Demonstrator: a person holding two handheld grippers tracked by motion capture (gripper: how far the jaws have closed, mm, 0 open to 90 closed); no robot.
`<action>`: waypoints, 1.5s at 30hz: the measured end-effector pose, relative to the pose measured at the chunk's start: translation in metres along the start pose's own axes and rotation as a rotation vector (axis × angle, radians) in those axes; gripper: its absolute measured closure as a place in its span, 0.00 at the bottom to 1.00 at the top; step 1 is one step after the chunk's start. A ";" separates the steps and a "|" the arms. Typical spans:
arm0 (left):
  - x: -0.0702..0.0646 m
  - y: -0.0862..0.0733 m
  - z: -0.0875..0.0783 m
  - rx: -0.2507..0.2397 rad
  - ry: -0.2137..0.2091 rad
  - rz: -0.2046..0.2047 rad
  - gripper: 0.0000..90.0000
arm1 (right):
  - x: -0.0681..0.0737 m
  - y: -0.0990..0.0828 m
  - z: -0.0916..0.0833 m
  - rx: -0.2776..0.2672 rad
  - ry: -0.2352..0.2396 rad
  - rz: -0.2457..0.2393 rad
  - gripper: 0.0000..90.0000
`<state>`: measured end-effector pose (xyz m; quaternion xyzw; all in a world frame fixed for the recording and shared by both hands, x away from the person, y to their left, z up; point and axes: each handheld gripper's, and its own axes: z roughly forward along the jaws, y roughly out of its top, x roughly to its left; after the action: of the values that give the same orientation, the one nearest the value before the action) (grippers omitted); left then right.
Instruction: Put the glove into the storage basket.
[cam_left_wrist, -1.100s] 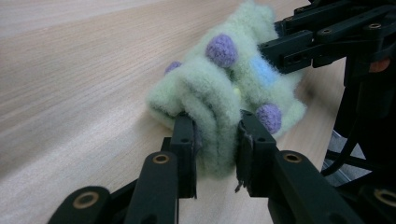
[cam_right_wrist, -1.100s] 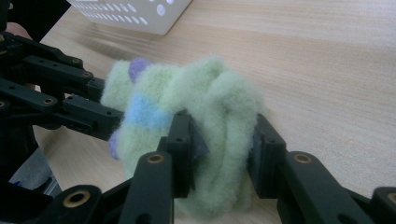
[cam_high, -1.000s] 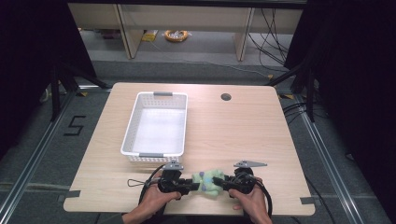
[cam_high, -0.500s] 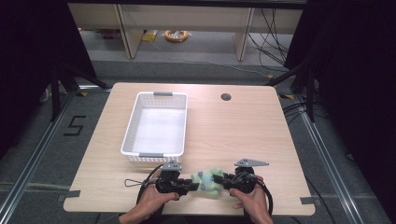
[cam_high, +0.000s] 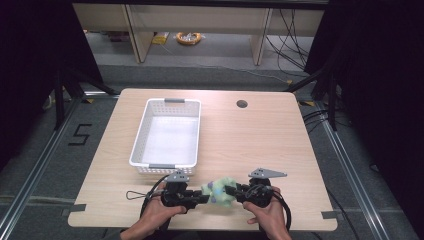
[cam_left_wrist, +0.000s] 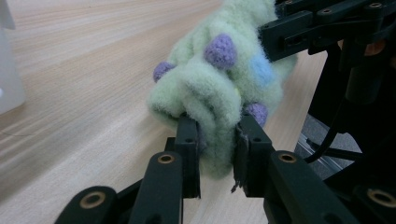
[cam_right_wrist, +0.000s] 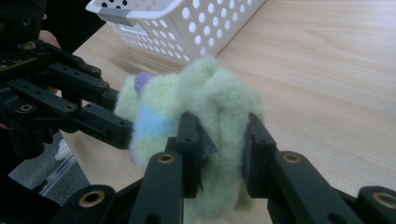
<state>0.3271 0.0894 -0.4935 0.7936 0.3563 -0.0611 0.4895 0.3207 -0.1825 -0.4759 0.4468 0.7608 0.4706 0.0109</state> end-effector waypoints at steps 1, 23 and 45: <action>0.000 0.001 -0.002 -0.006 -0.001 -0.015 0.82 | 0.002 0.001 0.000 0.010 0.007 0.012 0.81; 0.003 0.029 -0.019 -0.008 0.025 0.021 0.82 | 0.010 0.027 -0.006 -0.044 0.015 -0.052 0.81; 0.023 0.083 -0.069 -0.040 0.060 -0.001 0.82 | 0.025 0.102 0.007 -0.069 0.038 -0.065 0.81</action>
<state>0.3789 0.1355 -0.4072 0.7849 0.3721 -0.0304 0.4945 0.3768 -0.1441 -0.3960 0.4122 0.7583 0.5044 0.0271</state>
